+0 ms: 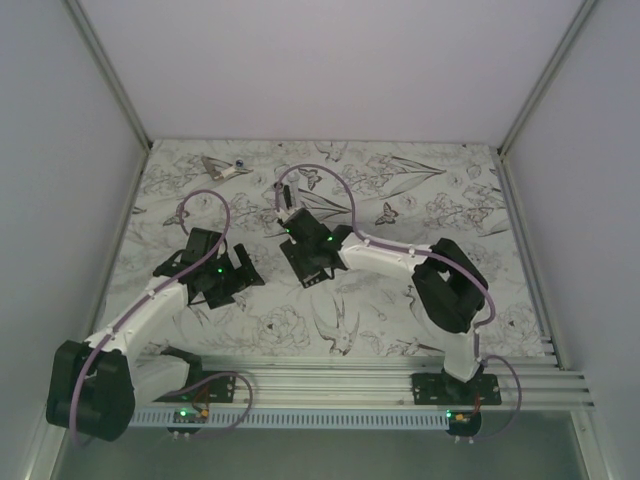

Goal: Snap on the fuse box
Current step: Close the fuse box cover on the fuse box base.

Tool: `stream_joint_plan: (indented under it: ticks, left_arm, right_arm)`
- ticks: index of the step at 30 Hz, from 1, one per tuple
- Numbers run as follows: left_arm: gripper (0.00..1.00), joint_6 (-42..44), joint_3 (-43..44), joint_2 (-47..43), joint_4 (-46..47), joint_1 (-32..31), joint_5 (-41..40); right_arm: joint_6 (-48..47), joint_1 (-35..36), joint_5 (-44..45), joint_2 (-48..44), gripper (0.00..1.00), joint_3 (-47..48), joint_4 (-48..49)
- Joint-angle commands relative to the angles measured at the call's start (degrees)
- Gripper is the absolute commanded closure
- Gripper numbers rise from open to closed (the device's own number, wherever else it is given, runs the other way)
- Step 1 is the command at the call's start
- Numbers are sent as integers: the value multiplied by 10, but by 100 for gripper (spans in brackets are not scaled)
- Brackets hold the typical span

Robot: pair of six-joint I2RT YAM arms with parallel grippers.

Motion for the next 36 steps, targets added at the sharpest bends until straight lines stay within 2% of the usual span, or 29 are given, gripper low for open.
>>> stream_joint_plan:
  ticks: [1, 19, 28, 36]
  left_arm:
    - [0, 5, 2, -7, -10, 2, 0]
    - [0, 4, 0, -11, -9, 2, 4]
    - [0, 0, -1, -14, -10, 1, 9]
    - [1, -6, 13, -1, -2, -4, 19]
  right_arm:
    - [18, -7, -25, 12, 51, 35, -38]
    - [73, -14, -18, 58, 49, 73, -69]
    - [68, -18, -27, 62, 37, 69, -72]
    - [56, -18, -27, -6, 22, 33, -23]
